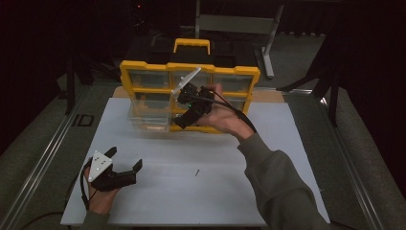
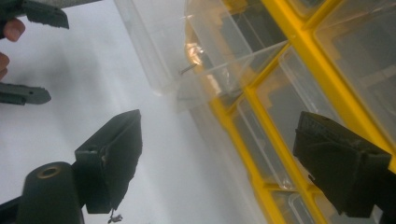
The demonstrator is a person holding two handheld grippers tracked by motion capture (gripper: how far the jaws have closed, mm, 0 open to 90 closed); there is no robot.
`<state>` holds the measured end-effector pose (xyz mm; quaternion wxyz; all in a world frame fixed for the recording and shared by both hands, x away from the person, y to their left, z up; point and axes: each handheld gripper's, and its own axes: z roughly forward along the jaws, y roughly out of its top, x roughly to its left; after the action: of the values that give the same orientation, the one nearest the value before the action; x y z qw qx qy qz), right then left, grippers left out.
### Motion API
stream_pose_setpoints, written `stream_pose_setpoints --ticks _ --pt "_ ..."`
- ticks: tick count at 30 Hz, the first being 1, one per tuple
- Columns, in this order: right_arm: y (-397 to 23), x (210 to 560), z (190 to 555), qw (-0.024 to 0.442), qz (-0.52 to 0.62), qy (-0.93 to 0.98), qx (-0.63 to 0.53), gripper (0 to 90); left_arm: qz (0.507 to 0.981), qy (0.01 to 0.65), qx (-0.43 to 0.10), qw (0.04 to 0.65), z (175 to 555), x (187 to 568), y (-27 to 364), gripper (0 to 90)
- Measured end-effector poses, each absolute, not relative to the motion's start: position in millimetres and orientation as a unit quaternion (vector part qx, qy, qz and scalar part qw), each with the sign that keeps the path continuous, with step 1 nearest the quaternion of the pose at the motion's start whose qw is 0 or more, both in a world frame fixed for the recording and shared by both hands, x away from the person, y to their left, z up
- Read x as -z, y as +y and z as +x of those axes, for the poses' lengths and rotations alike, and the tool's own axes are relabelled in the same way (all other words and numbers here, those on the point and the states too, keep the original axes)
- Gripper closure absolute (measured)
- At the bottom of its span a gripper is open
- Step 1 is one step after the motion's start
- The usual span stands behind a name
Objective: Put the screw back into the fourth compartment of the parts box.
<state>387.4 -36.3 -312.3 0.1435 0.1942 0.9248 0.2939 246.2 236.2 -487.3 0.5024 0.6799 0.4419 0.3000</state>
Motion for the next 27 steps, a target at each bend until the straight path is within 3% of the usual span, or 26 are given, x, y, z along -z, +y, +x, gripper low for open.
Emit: stream_pose_setpoints --ticks 27 --pt "-59.6 366.8 361.7 0.124 0.177 0.933 -0.289 19.9 0.68 0.442 -0.3 0.502 245.9 487.4 235.9 0.2"
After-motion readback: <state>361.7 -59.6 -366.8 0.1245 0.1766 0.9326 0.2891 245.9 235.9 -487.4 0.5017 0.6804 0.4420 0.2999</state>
